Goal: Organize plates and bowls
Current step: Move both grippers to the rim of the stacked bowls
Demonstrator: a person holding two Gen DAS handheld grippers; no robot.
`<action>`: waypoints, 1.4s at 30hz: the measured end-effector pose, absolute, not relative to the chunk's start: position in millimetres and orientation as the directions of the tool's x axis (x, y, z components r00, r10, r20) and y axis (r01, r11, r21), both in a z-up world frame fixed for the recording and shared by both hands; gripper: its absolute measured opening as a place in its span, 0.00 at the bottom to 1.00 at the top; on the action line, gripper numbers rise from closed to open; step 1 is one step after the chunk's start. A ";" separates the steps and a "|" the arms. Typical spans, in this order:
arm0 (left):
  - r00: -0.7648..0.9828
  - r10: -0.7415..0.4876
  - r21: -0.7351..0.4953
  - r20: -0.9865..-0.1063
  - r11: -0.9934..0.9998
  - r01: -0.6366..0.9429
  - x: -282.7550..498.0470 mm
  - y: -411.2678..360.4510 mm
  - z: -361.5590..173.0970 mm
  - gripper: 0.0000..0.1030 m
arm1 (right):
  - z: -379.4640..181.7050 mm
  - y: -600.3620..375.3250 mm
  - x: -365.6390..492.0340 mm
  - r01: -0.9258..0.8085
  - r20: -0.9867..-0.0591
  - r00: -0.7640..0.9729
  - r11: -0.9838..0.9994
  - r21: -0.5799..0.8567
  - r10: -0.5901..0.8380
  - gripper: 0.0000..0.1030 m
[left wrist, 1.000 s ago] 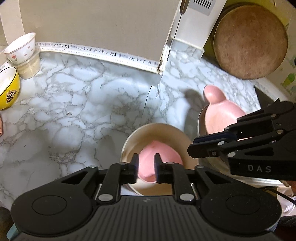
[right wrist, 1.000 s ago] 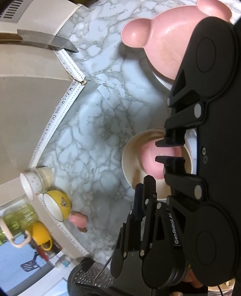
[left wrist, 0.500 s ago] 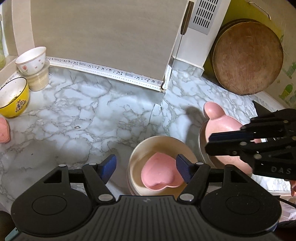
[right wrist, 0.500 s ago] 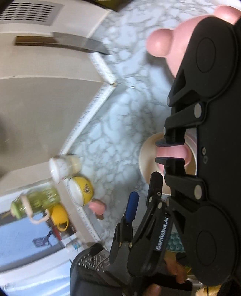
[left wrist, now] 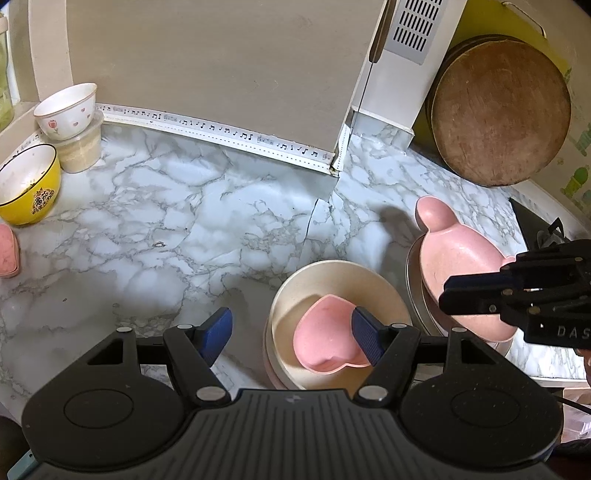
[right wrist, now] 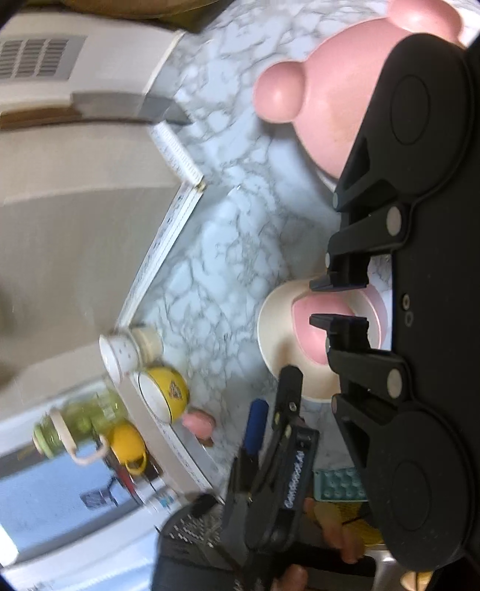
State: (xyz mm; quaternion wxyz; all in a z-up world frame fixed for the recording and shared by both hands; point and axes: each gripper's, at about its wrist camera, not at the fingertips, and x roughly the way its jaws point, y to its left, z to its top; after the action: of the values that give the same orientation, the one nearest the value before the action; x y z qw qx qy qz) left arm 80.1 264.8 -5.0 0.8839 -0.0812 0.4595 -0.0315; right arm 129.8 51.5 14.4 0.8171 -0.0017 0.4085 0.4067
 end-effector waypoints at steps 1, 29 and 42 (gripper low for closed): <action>0.575 -0.131 -0.172 -0.807 0.985 -0.017 80.4 264.8 -5.4 0.69 | 13.7 51.6 130.2 -0.666 -0.671 0.335 0.670 0.328 0.662 0.10; 0.569 -0.141 -0.184 -0.810 0.983 -0.019 88.6 274.2 -12.5 0.69 | 8.7 76.9 124.7 -0.709 -0.696 0.385 0.677 0.197 0.606 0.97; 0.472 -0.219 -0.282 -0.854 0.957 -0.065 105.1 286.1 -39.0 0.69 | -20.7 79.3 136.6 -0.503 -0.788 0.276 0.782 0.369 0.550 0.98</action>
State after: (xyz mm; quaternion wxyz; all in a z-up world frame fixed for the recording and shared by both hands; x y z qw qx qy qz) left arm 105.1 286.1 -39.0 0.8466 -0.1391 0.5116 -0.0454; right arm 136.6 79.3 -20.7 0.7986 0.0232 0.5030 0.3297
